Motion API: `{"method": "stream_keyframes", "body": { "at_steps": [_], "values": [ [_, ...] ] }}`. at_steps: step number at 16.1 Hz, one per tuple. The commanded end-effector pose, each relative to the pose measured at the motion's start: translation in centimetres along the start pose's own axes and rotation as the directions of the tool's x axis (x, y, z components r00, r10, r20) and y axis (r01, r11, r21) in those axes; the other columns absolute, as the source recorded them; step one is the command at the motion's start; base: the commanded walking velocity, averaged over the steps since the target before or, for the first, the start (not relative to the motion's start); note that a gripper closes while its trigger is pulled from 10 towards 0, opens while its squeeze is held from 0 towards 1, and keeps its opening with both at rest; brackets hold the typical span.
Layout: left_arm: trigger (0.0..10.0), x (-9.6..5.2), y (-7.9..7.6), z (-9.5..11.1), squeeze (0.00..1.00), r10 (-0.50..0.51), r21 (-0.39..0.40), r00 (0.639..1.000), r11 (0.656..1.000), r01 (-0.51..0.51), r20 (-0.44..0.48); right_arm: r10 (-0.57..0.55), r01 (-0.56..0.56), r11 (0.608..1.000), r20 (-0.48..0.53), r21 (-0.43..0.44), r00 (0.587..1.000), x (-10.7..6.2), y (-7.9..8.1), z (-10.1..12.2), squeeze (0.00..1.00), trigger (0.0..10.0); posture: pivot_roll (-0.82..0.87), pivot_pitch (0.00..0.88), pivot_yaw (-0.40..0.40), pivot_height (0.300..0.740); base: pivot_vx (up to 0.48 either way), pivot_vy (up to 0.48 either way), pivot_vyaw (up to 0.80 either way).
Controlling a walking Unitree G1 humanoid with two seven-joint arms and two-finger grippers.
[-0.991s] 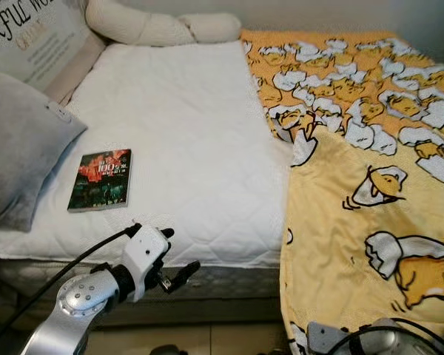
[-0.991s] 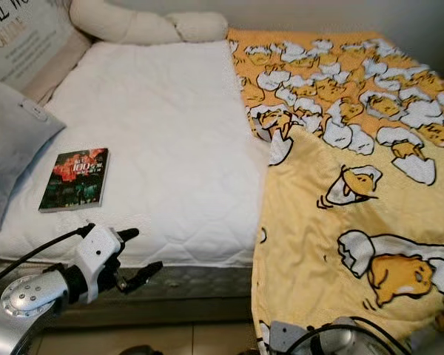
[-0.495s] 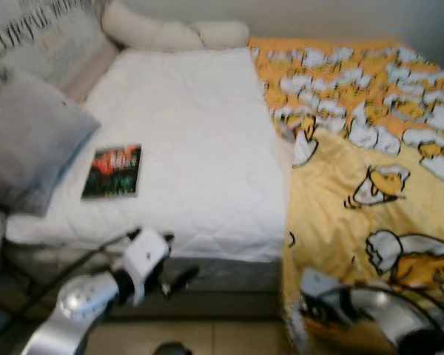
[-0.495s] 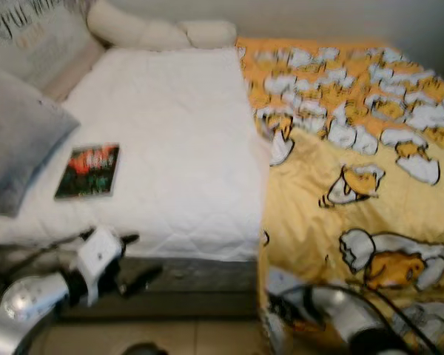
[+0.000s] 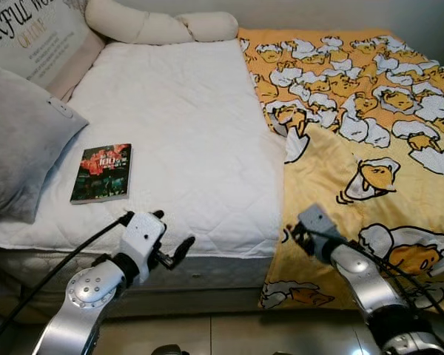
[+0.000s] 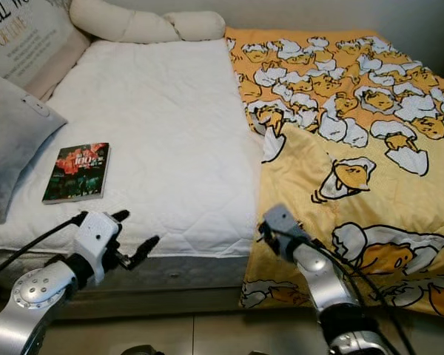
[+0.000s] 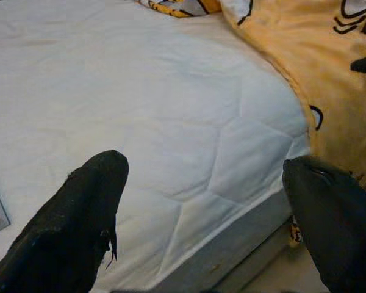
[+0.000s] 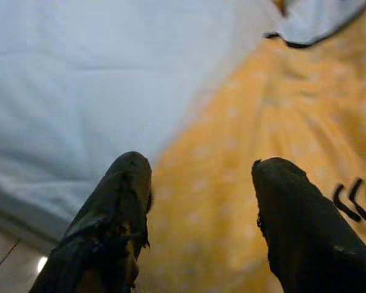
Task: Clean up the room
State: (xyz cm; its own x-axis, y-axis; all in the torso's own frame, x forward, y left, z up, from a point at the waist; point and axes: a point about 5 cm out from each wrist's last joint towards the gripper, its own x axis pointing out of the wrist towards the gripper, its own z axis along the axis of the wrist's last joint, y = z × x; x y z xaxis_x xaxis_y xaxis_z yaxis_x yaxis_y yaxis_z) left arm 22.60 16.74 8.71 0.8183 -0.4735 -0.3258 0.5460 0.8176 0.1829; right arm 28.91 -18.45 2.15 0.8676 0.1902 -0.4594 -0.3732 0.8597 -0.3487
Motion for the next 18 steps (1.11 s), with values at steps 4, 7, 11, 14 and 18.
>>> {"method": "stream_keyframes", "body": {
  "at_steps": [4, 7, 11, 14, 18],
  "values": [
    [10.0, -0.2, 0.3, 0.3, 0.37, 0.132, -0.031, 0.99, 0.991, -0.13, 0.047, -0.145, 0.114, 0.955, 0.095, 0.273, 0.985, -0.2, 0.4, 2.2, 1.0, 10.0, 0.07, 0.0, 0.0, 0.74, 0.0, 0.0, 0.0],
    [10.0, -0.2, 1.1, 0.8, 0.39, 0.312, -0.121, 0.946, 0.946, -0.3, 0.089, -0.159, 0.078, 0.925, 0.193, 0.373, 0.968, -1.5, 1.0, 3.8, 1.0, 10.0, 0.04, 0.0, 0.002, 0.74, 0.0, 0.0, 0.0],
    [10.0, -0.1, 0.6, 0.4, 0.39, 0.396, -0.207, 0.915, 0.904, -0.374, 0.076, -0.184, 0.062, 0.911, 0.269, 0.407, 0.945, -3.6, 0.6, 5.2, 1.0, 10.0, 0.01, 0.0, 0.015, 0.74, 0.126, 0.0, 0.0],
    [10.0, 0.4, 0.8, 0.4, 0.39, 0.425, -0.233, 0.903, 0.887, -0.399, 0.071, -0.194, 0.102, 0.925, 0.224, 0.366, 0.955, -3.9, 0.7, 5.1, 0.09, 10.0, 0.0, 0.0, 0.006, 0.74, 0.333, 0.0, -0.25],
    [10.0, 0.4, 1.1, 0.3, 0.39, 0.448, -0.232, 0.891, 0.876, -0.423, 0.069, -0.127, 0.056, 0.949, 0.215, 0.309, 0.968, -3.6, 1.3, 5.6, 0.0, 10.0, 0.01, 0.0, -0.016, 0.74, 0.35, 0.0, -0.19]
  ]
}}
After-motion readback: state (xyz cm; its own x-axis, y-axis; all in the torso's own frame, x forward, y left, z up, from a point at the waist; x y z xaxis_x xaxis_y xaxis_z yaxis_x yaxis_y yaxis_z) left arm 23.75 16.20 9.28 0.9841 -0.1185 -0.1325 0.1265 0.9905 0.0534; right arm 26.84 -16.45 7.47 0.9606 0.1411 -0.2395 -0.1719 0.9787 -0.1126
